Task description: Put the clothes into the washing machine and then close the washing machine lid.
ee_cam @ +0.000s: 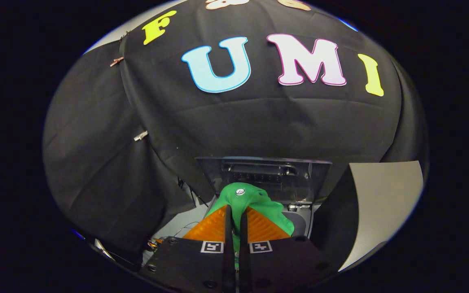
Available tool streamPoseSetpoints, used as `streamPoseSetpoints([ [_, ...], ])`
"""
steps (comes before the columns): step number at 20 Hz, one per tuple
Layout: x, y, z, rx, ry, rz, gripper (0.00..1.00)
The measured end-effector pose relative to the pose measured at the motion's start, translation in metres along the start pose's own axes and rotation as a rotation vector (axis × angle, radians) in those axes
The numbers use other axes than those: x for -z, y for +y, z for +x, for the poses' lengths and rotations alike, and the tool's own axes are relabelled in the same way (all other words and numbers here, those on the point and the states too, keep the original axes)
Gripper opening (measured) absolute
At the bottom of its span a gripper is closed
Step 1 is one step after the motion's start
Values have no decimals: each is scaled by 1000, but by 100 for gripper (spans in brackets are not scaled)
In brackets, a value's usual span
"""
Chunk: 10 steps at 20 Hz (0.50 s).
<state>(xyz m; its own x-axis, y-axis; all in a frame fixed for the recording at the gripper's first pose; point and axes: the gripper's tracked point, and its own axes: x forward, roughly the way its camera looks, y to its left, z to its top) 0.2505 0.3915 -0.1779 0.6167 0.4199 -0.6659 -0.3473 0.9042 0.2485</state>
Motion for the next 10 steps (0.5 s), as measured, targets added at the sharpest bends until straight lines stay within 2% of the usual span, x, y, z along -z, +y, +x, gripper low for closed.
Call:
streamPoseSetpoints([
  [6, 64, -22, 70, 91, 94, -61, 9],
  [10, 99, -44, 99, 168, 143, -90, 8],
])
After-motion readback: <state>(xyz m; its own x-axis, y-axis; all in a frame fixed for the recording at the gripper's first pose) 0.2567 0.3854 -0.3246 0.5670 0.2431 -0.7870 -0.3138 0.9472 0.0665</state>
